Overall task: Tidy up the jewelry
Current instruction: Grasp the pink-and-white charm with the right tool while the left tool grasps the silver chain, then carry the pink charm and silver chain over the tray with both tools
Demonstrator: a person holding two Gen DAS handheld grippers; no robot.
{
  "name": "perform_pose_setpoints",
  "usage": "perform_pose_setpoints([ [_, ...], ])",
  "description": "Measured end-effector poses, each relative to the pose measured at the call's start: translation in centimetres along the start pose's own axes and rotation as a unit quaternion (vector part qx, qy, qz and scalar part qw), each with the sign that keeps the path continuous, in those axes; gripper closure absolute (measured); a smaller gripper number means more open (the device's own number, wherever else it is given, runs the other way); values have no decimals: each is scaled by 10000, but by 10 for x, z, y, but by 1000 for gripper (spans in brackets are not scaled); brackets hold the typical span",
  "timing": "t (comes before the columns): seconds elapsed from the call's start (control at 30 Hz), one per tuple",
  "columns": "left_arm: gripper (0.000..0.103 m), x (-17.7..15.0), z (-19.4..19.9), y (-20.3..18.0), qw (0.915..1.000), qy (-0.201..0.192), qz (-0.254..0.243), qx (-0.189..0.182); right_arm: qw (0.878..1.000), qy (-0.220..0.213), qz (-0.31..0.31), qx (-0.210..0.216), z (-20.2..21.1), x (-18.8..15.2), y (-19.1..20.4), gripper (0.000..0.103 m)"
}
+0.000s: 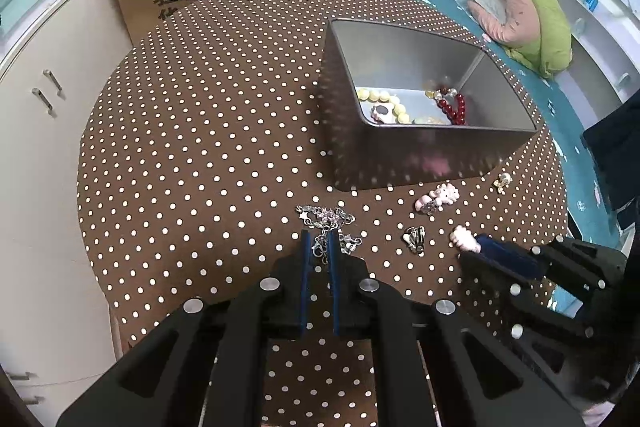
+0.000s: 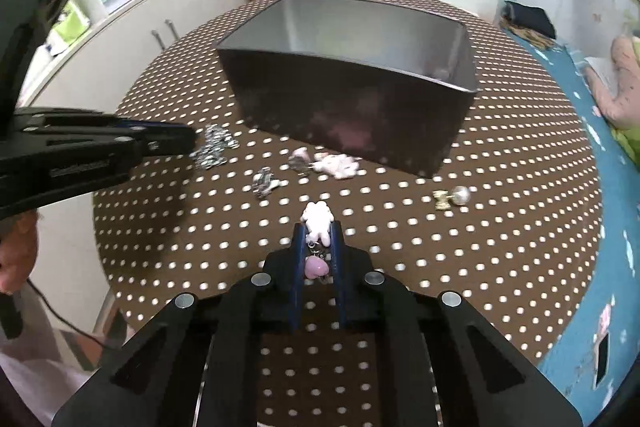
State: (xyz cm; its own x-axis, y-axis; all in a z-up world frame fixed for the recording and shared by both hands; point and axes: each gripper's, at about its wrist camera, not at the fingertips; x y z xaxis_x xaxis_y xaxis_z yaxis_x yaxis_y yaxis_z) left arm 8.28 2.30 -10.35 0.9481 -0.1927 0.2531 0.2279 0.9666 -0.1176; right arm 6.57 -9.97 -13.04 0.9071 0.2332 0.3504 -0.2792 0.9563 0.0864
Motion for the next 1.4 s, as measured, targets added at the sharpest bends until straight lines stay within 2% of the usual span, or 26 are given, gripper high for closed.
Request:
perform_pose_setpoints([
  [0.13,96,3,5,1,9999,-52,-11,-102,9996,-172,-232,-14,12,2,-10,90],
  [0.23,92,4,3,1,10000,-69,-49,31,9989,-310,-343,-56,24,1,-18,90],
  [0.37,73,13,-12,3,9998,149,81,-40,9980,-404,-490,-32,32,4,-28,90],
  [0.4,70,14,-12,2,9999,77,78,-32,9978,-414,-518,-49,33,4,-30,90],
  [0.43,60,16,-14,2,9999,110,87,-18,9976,-422,-547,-59,33,4,-32,90],
  [0.5,57,18,-16,0,9998,106,94,-100,9974,-422,-584,-48,34,3,-35,90],
  [0.6,61,16,-20,-7,9999,-13,-54,126,9972,-410,-616,-51,34,1,-40,90],
  [0.63,74,16,-22,-9,9996,-40,-82,252,9972,-403,-623,-53,33,2,-42,90],
  [0.67,94,16,-22,-8,9996,-54,-47,275,9972,-401,-629,-50,33,2,-43,90],
  [0.7,95,17,-22,-5,10000,21,16,44,9972,-402,-632,-46,34,0,-43,90],
  [0.73,96,18,-22,-5,10000,39,53,7,9971,-406,-639,-44,34,0,-44,90],
  [0.97,98,13,-15,5,9998,-13,190,78,9959,-520,-741,-65,42,-2,-56,90],
  [1.13,98,7,0,20,9996,-132,261,29,9947,-636,-802,-134,51,0,-65,90],
  [1.4,98,16,35,30,9985,-444,323,-55,9913,-943,-899,-198,69,12,-73,90],
])
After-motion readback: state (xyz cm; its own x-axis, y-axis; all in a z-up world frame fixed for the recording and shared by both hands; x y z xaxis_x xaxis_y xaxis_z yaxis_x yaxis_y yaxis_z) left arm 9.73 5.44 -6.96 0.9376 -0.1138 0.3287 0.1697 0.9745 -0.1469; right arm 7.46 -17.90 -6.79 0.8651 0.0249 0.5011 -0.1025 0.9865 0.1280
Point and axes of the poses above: each gripper's, at about its wrist camera, not at the fingertips, and z roughly against the way its jaws point, y to its left, x to its top, and after that the axes turned 12 degrees about y, right-handed
